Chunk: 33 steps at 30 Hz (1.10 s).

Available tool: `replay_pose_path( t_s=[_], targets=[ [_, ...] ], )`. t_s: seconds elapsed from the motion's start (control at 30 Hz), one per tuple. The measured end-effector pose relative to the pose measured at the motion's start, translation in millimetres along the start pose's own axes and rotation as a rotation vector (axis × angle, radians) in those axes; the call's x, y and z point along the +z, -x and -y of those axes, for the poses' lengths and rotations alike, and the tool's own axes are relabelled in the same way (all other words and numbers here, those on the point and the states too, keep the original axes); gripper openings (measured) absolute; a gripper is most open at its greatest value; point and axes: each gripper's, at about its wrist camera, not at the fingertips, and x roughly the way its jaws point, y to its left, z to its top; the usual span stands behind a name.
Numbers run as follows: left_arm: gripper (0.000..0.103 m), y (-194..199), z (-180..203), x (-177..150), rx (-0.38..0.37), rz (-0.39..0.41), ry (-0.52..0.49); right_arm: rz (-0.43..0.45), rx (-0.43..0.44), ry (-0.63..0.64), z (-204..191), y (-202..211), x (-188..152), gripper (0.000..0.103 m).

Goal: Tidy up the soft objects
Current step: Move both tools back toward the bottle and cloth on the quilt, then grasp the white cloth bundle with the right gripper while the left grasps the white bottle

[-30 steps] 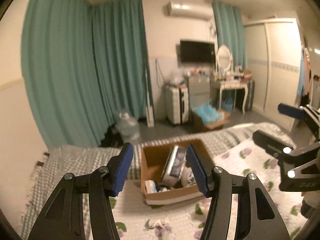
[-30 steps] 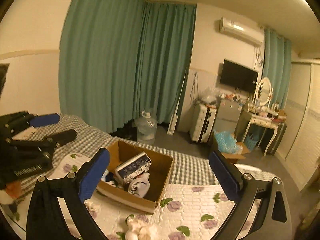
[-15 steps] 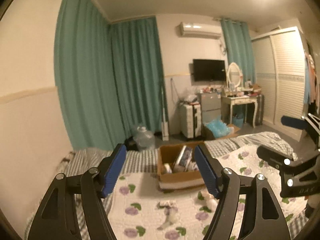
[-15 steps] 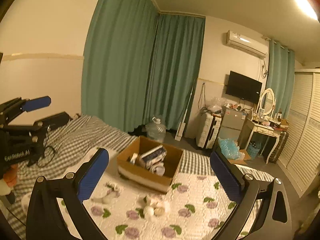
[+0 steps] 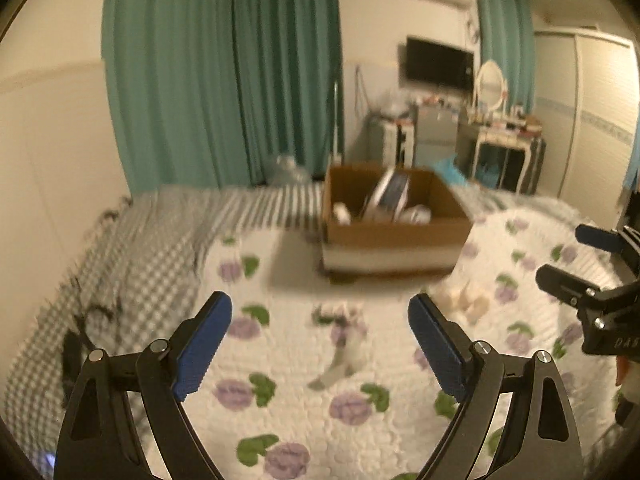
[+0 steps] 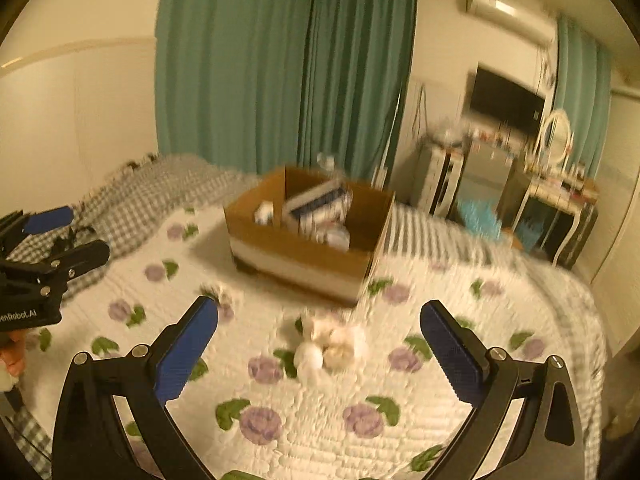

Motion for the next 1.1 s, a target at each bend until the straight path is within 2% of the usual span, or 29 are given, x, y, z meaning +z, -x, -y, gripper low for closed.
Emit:
replay_pose_path(
  t_s=[0.2,0.33,0.53,0.6,0.67,0.73,0.77,0.8,0.83,0.9,1.0,1.07,1.1],
  targets=[
    [0.091,-69.8,5.6,-32.1,0.003,-0.165,-0.024,-0.157,-0.011,-0.032,16.3,-78.1,-30.8,0.102],
    [0.090,-111.3,11.6,-53.3,-0.041,-0.275,-0.027,-0.242,-0.012,-0.065,21.0,-105.8,-48.7,0.102],
    [0.090,-136.3,22.0,-67.8,-0.115,-0.311,-0.059,-0.339,0.091,-0.089,1.4,-122.4,-68.6,0.098],
    [0.090,-144.5,18.3,-69.6,-0.136,-0.318,-0.036,-0.348,0.081,-0.084,-2.2,-131.2,-67.7,0.092],
    [0.089,-151.6,13.5,-71.1,-0.153,-0.332,-0.016,-0.376,0.085,-0.115,-1.0,-147.3,-66.4,0.078],
    [0.089,-156.5,10.6,-71.8,-0.166,-0.337,-0.008,-0.409,0.103,-0.168,0.4,-163.3,-67.1,0.071],
    [0.089,-158.7,9.3,-72.4,-0.167,-0.335,-0.011,-0.420,0.106,-0.188,1.0,-169.8,-67.1,0.065],
    [0.089,-160.4,9.5,-73.6,-0.167,-0.336,-0.016,-0.430,0.101,-0.202,1.1,-176.9,-67.3,0.063],
    [0.089,-162.4,9.7,-74.8,-0.165,-0.342,-0.021,-0.438,0.084,-0.199,-0.1,-184.4,-67.3,0.062],
    [0.090,-168.3,10.3,-79.0,-0.166,-0.372,-0.026,-0.450,0.048,-0.174,-3.1,-196.6,-68.6,0.053],
    [0.093,-174.4,4.8,-81.3,-0.201,-0.404,0.006,-0.455,0.029,-0.191,-0.4,-206.1,-70.3,0.046],
    [0.093,-173.9,5.0,-82.8,-0.203,-0.402,0.005,-0.438,0.002,-0.179,0.8,-203.8,-68.7,0.031],
    [0.093,-172.8,7.5,-83.8,-0.192,-0.399,-0.010,-0.435,0.002,-0.177,1.6,-202.4,-68.8,0.030]
  ],
)
